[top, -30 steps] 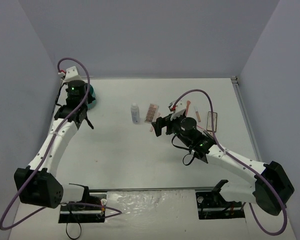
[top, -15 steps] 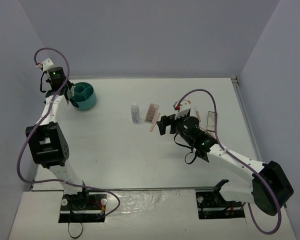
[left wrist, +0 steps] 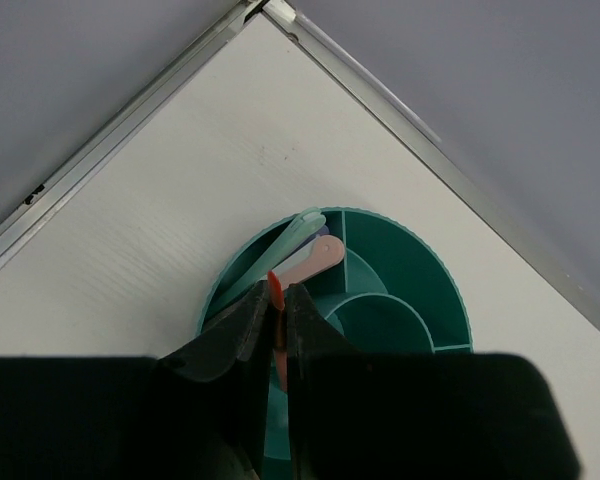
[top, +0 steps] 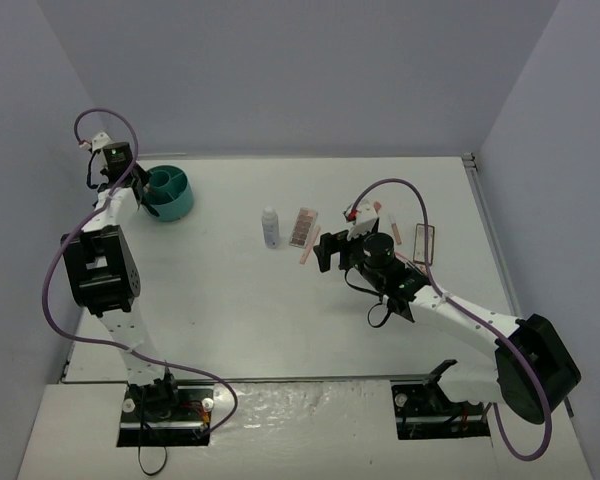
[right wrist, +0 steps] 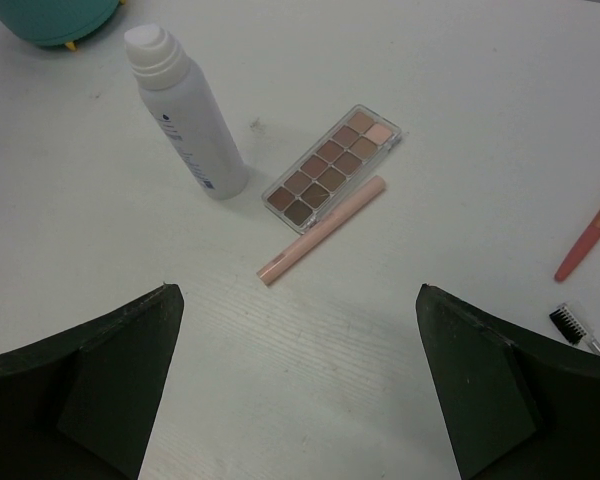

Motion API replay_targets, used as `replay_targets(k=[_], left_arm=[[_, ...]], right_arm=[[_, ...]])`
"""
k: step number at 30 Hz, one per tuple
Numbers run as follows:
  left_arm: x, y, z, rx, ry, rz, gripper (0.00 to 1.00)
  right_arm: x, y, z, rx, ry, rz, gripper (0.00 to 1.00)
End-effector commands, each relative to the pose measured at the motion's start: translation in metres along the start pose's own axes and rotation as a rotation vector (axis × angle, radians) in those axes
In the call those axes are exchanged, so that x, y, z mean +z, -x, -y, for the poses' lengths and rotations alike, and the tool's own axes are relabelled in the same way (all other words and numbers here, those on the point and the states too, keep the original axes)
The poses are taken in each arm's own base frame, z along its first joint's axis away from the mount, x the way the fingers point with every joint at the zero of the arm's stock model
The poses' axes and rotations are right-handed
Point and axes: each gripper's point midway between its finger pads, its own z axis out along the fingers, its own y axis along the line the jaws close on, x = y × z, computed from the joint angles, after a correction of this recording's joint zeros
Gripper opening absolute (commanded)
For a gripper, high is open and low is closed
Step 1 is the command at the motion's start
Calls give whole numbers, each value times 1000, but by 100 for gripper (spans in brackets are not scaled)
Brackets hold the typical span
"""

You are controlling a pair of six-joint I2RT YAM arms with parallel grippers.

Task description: Organize the makeup

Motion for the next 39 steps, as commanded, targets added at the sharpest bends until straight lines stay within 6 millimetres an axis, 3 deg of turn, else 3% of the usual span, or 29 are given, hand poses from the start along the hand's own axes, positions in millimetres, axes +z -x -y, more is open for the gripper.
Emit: replay_targets(k=[1,7,10,14,18,22,26,31,33,35,37,38,39], left_arm=[[-25,51,24,-57,-82,130,14],[-27,41,18,-51,-63,91,38],[-33,42,16,-48,-53,88,44],[-54,59,19,-40,-60,120,49],[-87,74,19,-28,-61,125,50],[-142,100,35,3,-143,163,60],[-200,102,46,57,-214,144,69],[-268,69,57,138,-355,41,91],[-281,45,57,194,-388,-8,96],[-302,24,50,240,-413,-41,97],[-308,-7,43,289,-434,-96,97],[-316,-9,46,303,-457,-93,97],[-319,-22,45,328,-474,-118,97]], right_arm=[[3,30,-5,19,25,106,100],[1,32,-5,24,24,112,100],[-1,35,-4,26,21,120,100],[-7,42,0,31,-5,137,100],[-12,47,14,56,-78,146,100],[-12,37,39,112,-221,84,99],[-10,26,67,153,-348,20,98],[-2,5,113,234,-493,-70,96],[2,5,130,256,-530,-76,95],[10,3,141,262,-555,-97,94],[21,-7,150,262,-586,-137,92],[25,-9,153,265,-593,-145,91],[31,-10,158,268,-605,-152,90]])
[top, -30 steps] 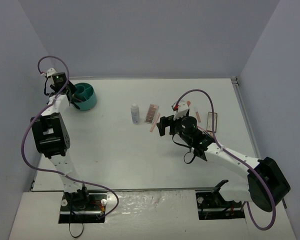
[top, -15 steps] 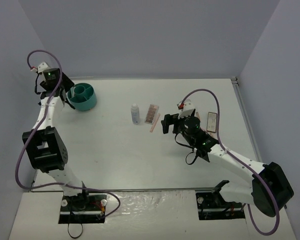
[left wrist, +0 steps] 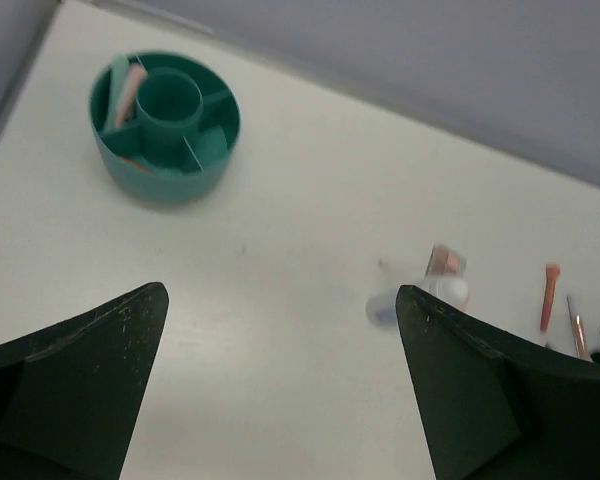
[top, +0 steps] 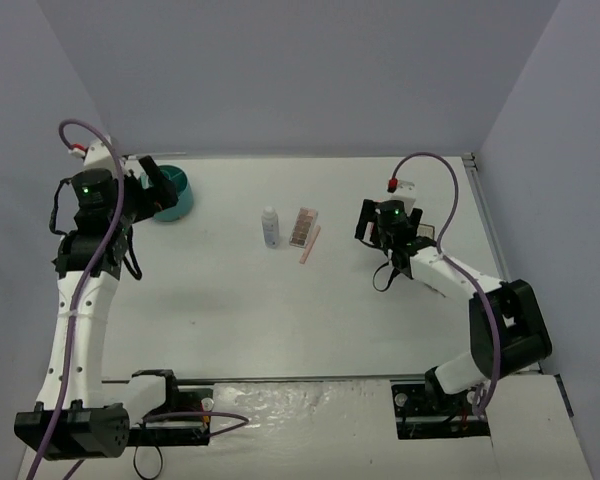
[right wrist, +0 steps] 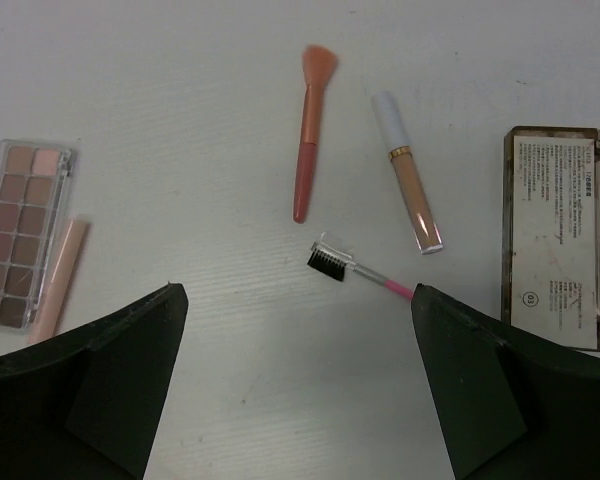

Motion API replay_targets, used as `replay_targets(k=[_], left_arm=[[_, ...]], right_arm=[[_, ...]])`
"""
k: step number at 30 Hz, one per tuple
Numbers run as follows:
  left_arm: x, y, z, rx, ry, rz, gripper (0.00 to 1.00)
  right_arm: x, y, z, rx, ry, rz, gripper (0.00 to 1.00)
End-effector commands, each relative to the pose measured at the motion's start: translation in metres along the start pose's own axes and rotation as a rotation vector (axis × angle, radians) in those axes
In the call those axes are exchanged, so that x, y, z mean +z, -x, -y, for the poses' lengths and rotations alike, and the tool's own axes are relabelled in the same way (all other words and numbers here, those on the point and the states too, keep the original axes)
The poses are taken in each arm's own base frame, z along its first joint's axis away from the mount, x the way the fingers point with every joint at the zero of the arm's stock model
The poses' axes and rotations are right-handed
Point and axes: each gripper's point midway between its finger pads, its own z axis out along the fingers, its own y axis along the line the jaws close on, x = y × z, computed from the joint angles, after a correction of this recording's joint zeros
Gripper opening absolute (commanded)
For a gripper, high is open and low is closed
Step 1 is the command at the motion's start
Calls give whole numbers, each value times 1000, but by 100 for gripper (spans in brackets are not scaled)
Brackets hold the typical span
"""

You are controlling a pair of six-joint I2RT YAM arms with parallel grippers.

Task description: Organize the makeup

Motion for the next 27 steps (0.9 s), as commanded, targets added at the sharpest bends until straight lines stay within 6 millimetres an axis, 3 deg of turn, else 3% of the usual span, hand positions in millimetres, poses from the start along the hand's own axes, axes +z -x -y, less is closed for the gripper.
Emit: replay_targets(k=[1,6,10,16,22,27], left_arm=[[-18,-56,13,117,-99,-143,97],[-21,-110,12,156,-129,-244,97],[-27,-130,12,163,-151,-266,97],[-31,-134,13,183,-156,-273,97],[-32,-132,13,183,-154,-267,97],[-32,-132,17,174,-167,-268,97]], right_arm=[[26,24,-3,48,-51,27,89],[60,15,-3,36,-81,-30,80],[86,-2,-1,26,-108,-82,71],[112,-14,0,35,-120,-121,60],[125,-24,5,27,-159,-136,45],[131,-28,8,17,-177,-141,11]])
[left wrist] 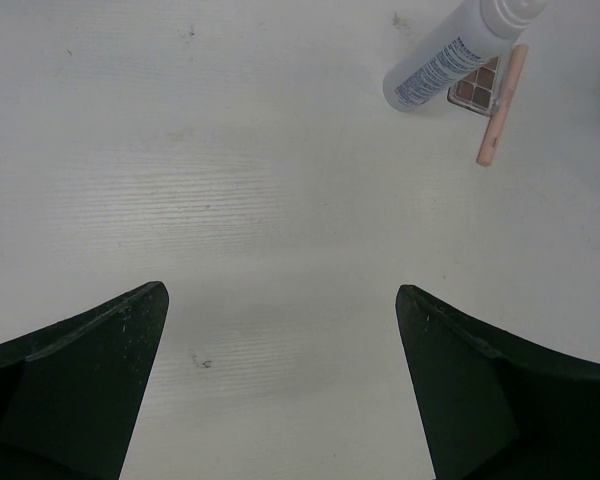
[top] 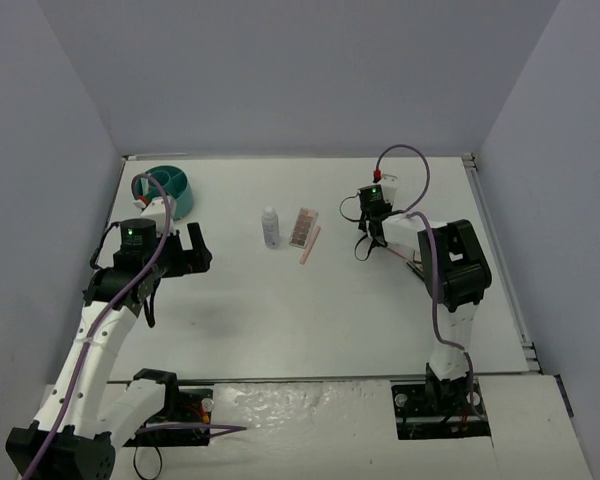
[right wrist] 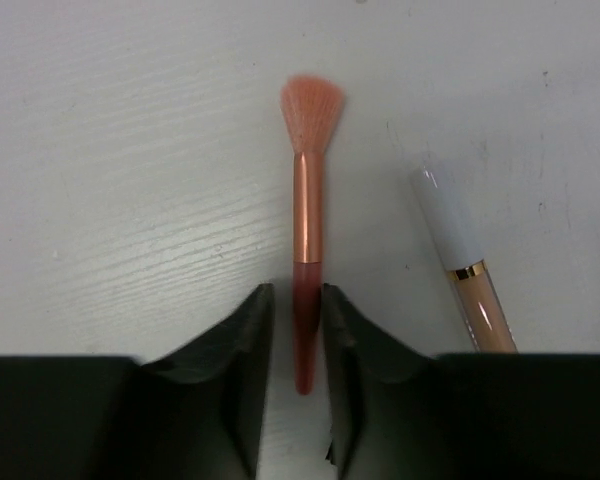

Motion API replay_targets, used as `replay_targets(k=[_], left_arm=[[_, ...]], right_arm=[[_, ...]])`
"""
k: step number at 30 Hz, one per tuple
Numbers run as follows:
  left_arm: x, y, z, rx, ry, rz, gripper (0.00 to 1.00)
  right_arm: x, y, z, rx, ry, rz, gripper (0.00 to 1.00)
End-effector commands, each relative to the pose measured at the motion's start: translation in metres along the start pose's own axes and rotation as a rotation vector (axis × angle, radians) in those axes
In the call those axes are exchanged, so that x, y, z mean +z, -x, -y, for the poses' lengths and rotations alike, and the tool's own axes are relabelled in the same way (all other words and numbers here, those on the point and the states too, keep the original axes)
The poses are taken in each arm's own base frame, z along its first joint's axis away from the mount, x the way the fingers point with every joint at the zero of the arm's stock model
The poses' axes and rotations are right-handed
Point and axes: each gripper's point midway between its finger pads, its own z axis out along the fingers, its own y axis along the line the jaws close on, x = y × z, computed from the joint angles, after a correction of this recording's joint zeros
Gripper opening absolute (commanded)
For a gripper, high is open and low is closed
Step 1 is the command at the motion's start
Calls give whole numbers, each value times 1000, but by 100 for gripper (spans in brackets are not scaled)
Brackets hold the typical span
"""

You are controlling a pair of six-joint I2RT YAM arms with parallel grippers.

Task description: Organize the makeup

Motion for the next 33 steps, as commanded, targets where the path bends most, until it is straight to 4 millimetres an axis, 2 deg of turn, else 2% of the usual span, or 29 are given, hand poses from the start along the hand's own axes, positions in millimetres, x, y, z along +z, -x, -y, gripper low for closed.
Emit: replay_targets(k=[1,3,6,8,10,12,15,17,18,20,22,28,33], left_arm=[[-10,31,14,17,-45,98,97],[-10,31,18,8,-63,94,97],[-12,37,26,-12,-100,104,97],[-15,42,35,-30,-135,109,97],[-19,47,49,-64,-201,110,97],[-25,57,64,-102,-265,133,97],[-30,71,88,-137,-351,172,97],[-31,79,104,-146,-396,189,97],[-31,83,107,-151,-401,196,97],[-30,89,122,-146,-435,204,97],[-31,95,135,-145,-461,221,97],[-29,101,151,-169,-478,242,97],[-29,99,166,-174,-514,251,93]], right_arm=[[5,9,1,11,-18,18,7],[1,18,-4,-5,12,46,0],[-26,45,-25,-11,140,123,0],[-51,64,-39,-14,227,198,0],[-85,74,-50,-29,311,260,0],[-122,76,-78,-72,443,323,0],[-181,70,-109,-132,618,423,0],[-228,54,-135,-175,773,475,0],[-243,45,-144,-197,826,480,0],[-286,36,-165,-218,969,536,0],[-316,24,-180,-256,1072,550,0],[-372,17,-199,-254,1256,602,0],[-389,13,-209,-230,1341,600,0]])
